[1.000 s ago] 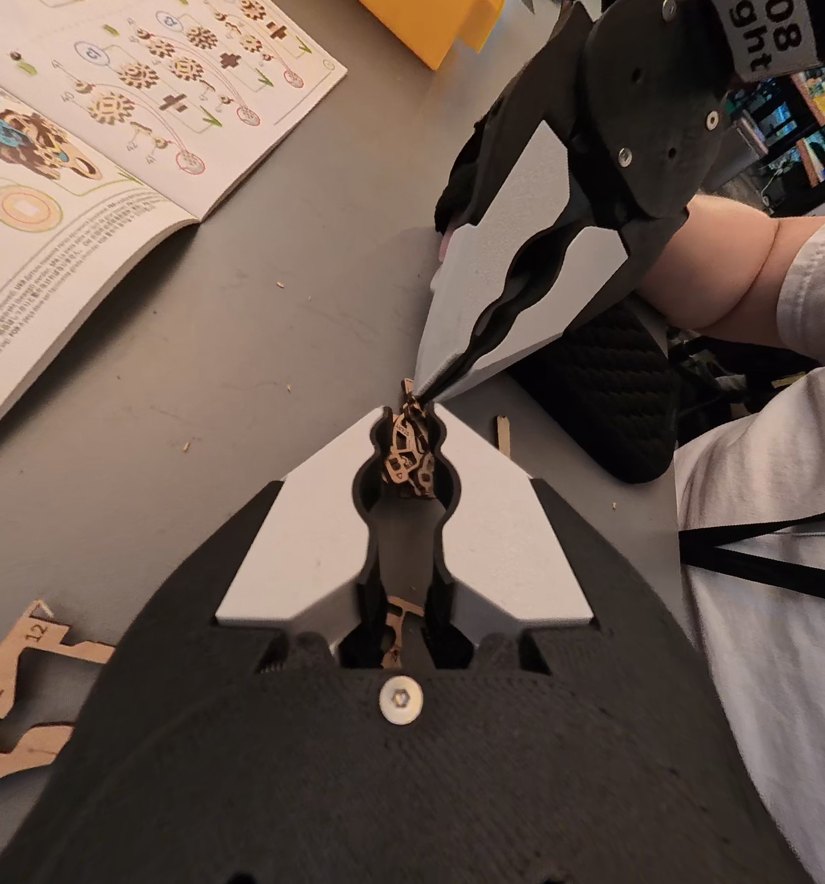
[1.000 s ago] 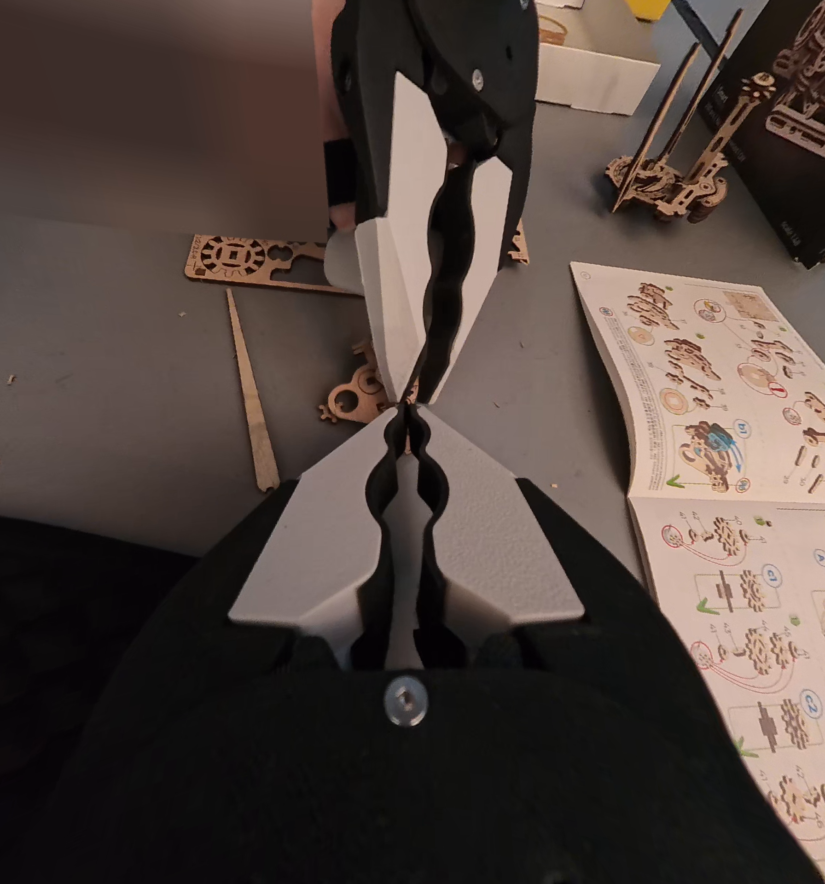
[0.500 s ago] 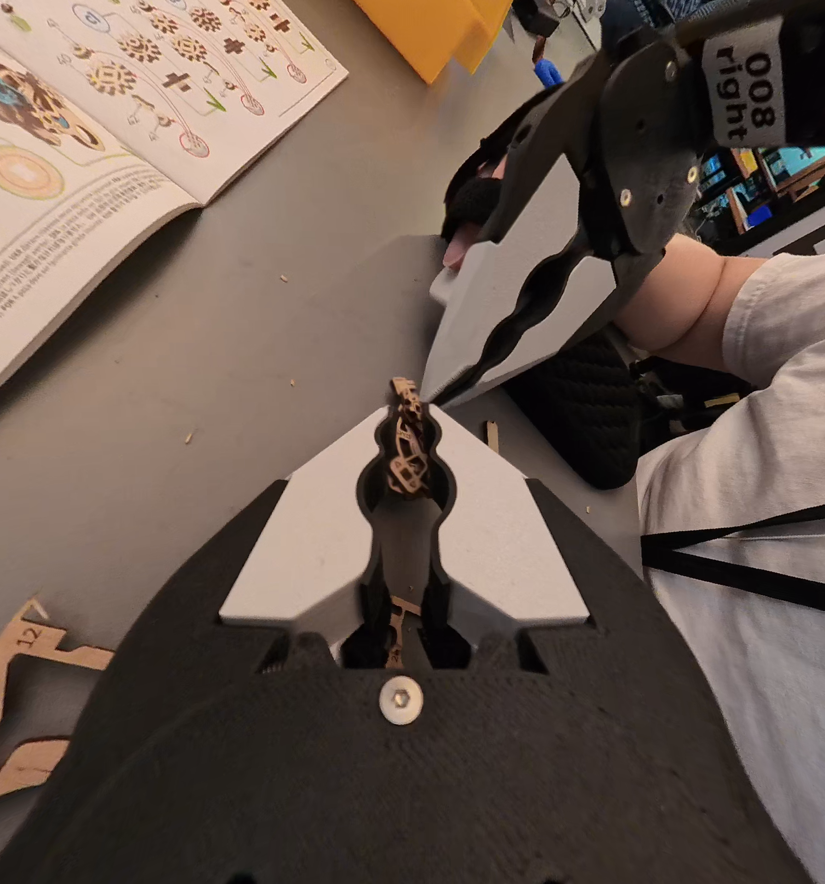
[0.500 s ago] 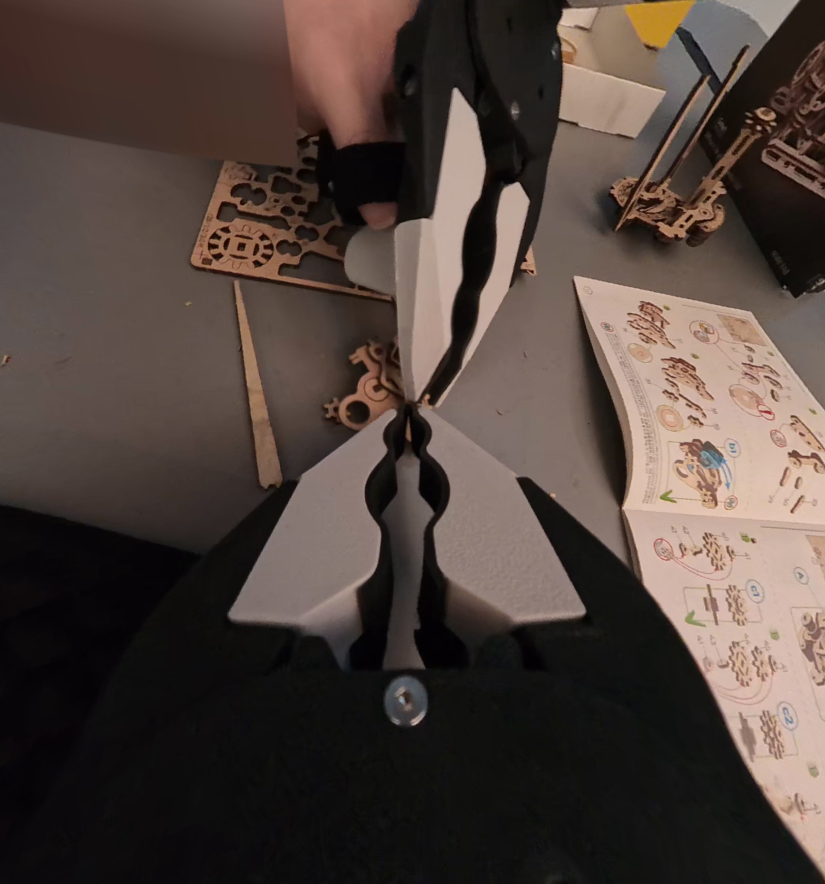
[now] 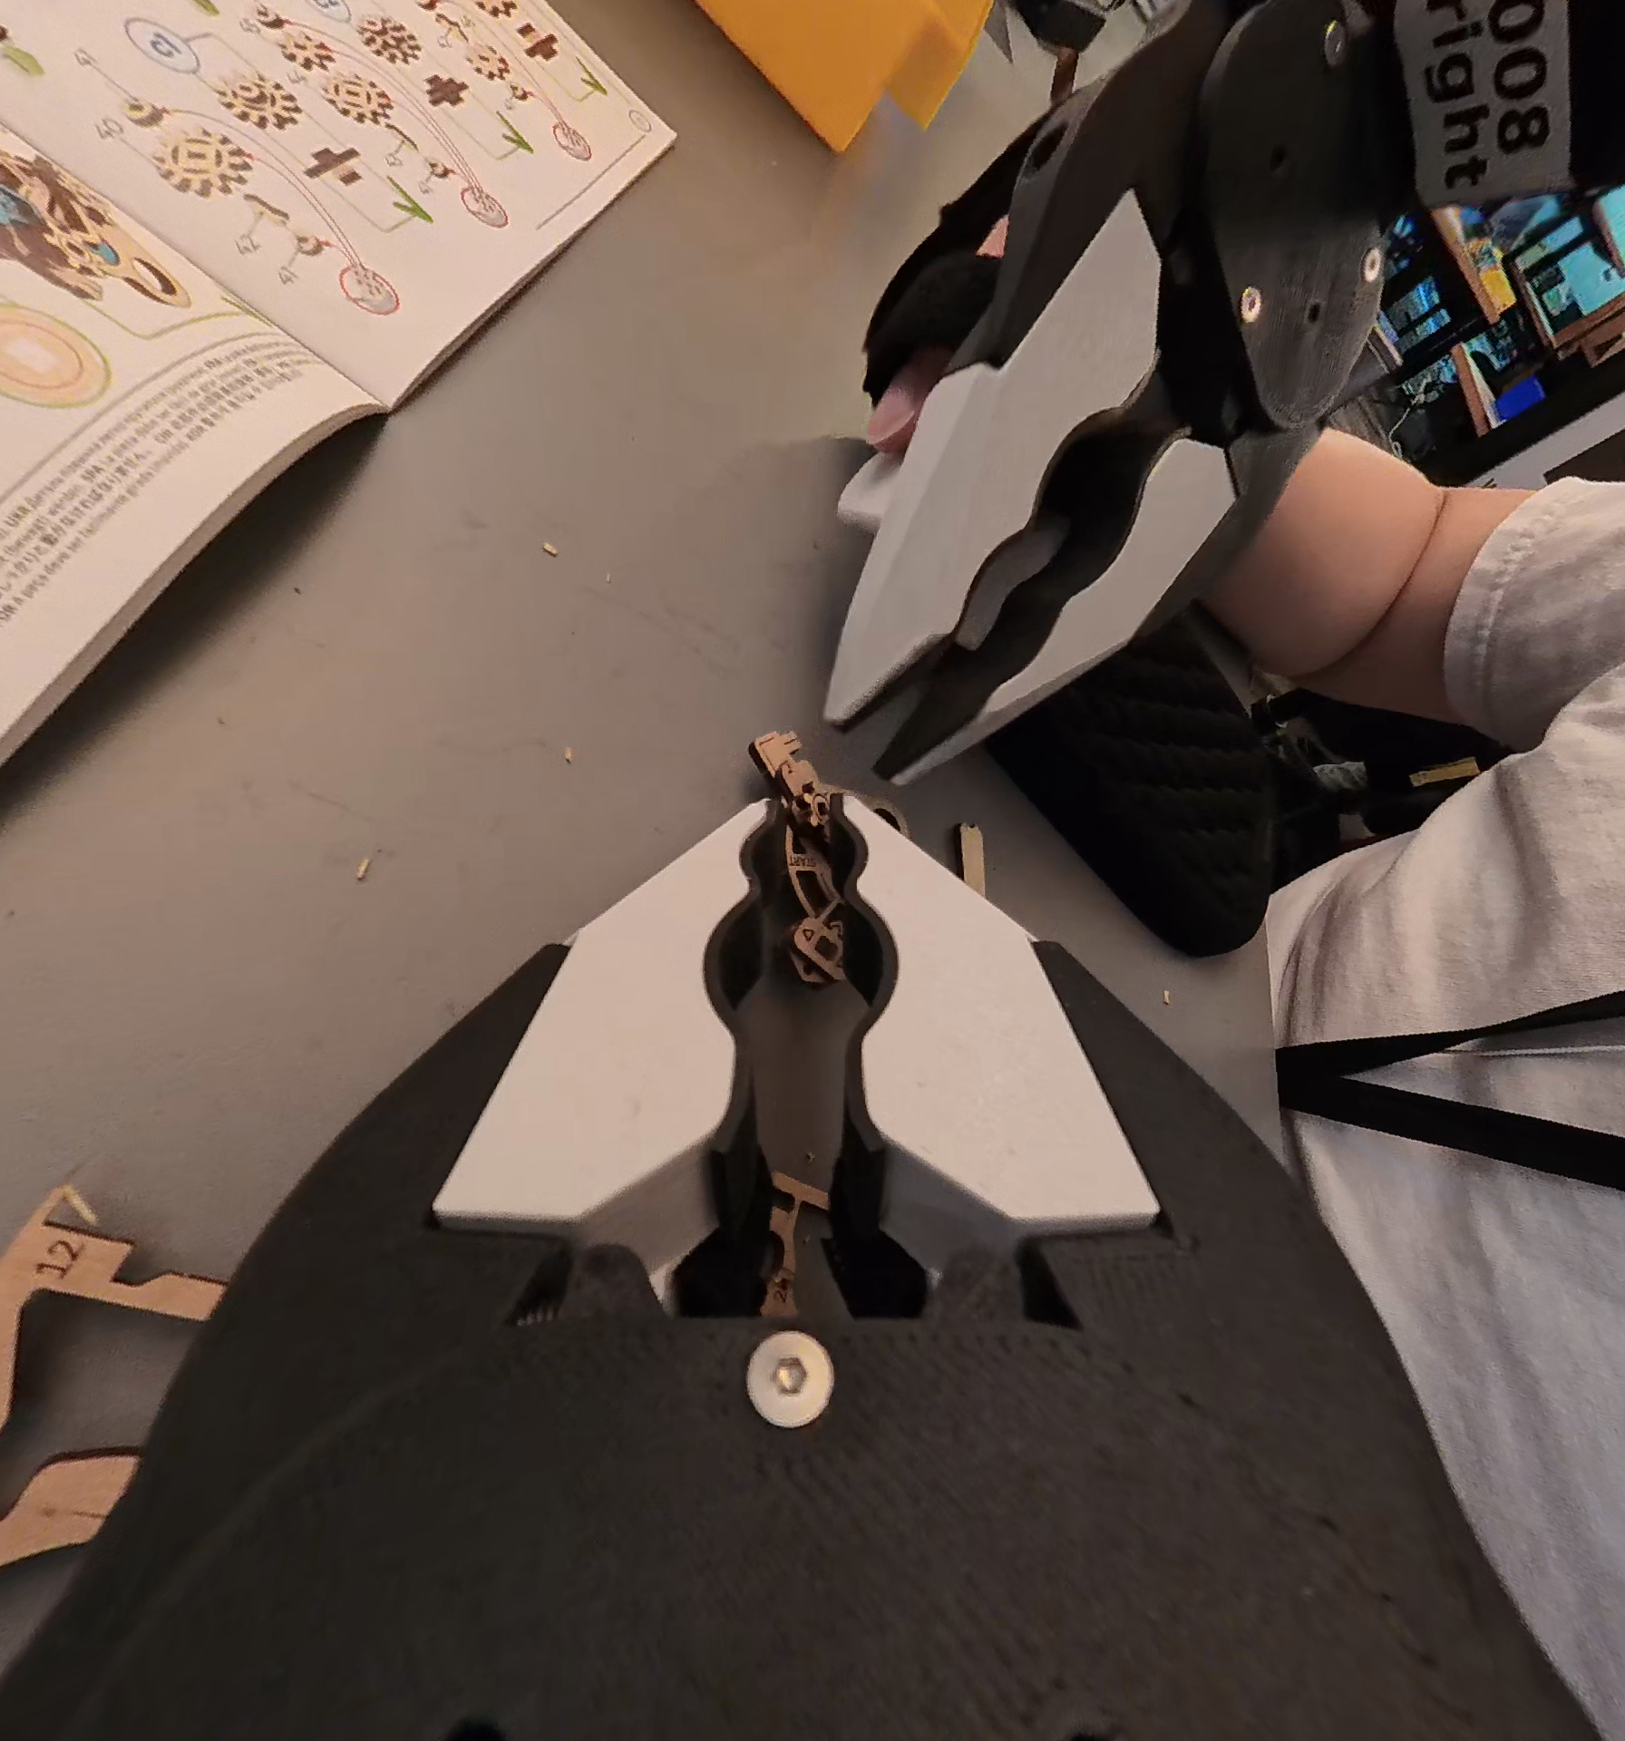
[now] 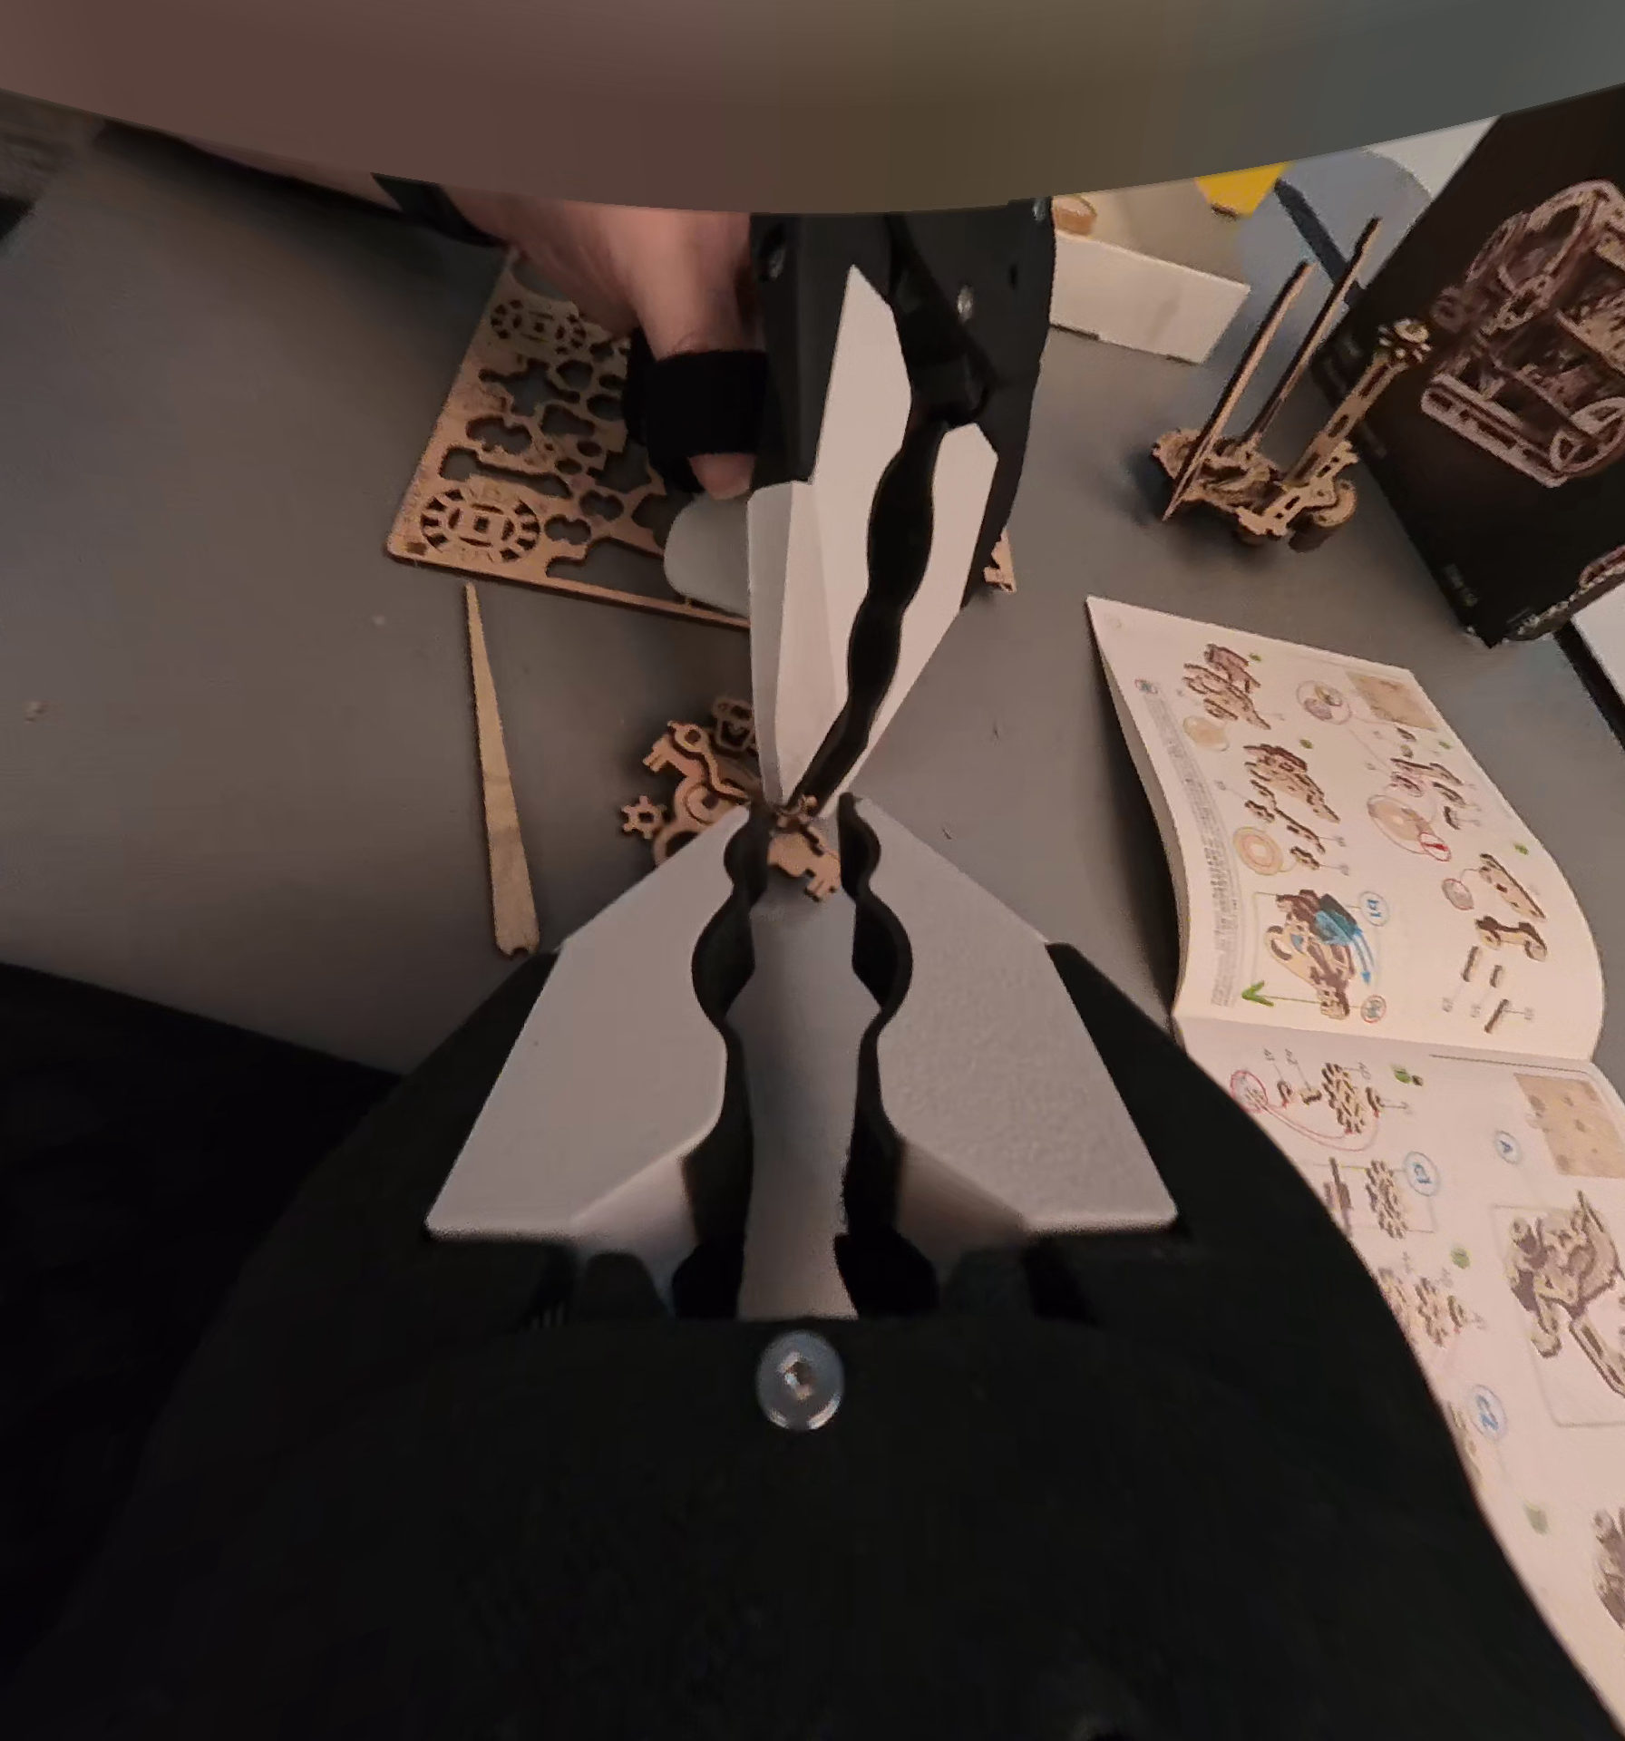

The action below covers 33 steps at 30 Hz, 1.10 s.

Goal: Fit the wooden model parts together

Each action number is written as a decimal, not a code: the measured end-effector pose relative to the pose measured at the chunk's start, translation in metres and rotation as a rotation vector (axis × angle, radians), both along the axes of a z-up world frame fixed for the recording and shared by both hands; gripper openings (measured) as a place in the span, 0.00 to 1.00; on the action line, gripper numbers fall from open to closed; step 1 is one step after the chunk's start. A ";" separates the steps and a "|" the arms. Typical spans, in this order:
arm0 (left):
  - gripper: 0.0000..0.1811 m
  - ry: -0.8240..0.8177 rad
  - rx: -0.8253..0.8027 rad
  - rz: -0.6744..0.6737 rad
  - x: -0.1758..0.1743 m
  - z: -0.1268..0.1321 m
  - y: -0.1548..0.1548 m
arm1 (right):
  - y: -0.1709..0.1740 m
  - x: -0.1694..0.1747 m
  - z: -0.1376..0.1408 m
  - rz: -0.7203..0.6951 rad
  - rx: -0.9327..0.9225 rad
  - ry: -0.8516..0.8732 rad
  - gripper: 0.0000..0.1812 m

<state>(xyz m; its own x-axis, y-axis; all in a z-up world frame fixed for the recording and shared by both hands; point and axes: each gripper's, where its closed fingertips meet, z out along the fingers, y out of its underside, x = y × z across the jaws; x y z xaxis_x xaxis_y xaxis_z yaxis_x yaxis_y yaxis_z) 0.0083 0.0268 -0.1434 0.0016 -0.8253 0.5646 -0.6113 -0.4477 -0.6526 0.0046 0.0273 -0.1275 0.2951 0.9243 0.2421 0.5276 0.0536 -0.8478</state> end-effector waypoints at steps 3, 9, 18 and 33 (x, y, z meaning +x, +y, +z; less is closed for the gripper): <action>0.05 -0.007 -0.013 0.002 0.000 0.002 0.000 | 0.001 0.001 -0.003 -0.001 -0.012 -0.003 0.08; 0.11 -0.050 -0.039 0.015 0.000 0.010 0.002 | 0.000 0.001 -0.007 0.005 -0.015 -0.024 0.09; 0.25 0.106 0.264 -0.041 -0.008 -0.005 -0.005 | 0.003 0.004 -0.011 0.007 -0.073 -0.031 0.15; 0.17 0.127 0.240 -0.083 -0.015 -0.007 -0.006 | -0.005 0.003 -0.019 0.032 -0.114 -0.076 0.13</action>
